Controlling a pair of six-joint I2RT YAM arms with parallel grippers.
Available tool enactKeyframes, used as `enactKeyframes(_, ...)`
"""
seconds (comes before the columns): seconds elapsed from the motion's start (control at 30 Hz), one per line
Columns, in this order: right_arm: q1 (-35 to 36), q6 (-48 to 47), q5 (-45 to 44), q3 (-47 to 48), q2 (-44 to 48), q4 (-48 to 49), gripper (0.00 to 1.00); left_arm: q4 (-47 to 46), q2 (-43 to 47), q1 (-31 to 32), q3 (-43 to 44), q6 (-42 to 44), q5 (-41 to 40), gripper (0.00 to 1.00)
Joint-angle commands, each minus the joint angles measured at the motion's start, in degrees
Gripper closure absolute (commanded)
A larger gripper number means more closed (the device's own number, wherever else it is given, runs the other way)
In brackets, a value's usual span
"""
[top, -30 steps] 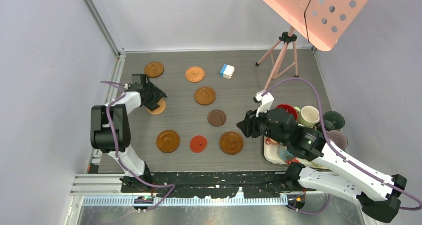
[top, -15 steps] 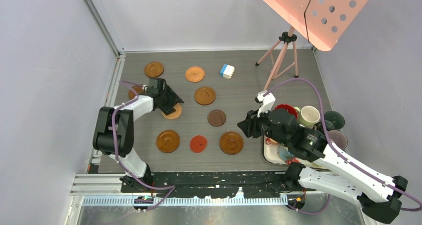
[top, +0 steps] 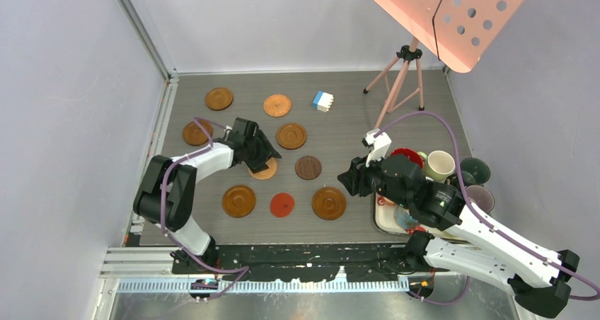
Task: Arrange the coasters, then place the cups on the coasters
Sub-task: Move the coaster to the center of the board.
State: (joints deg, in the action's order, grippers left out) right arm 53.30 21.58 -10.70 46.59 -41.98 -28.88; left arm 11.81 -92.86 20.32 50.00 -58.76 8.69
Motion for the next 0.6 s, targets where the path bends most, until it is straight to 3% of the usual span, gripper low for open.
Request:
enactKeyframes(0.0,0.23,0.71,-0.98,-0.44,0.56,1.71,0.55,-0.81,1.38,1.84,-0.45,-1.32,-1.02,0.39)
enactKeyframes(0.57,0.23,1.13,-0.55,-0.58,0.03,2.45,0.55,-1.79,-0.91,7.46,1.51,-2.69,-1.51,0.39)
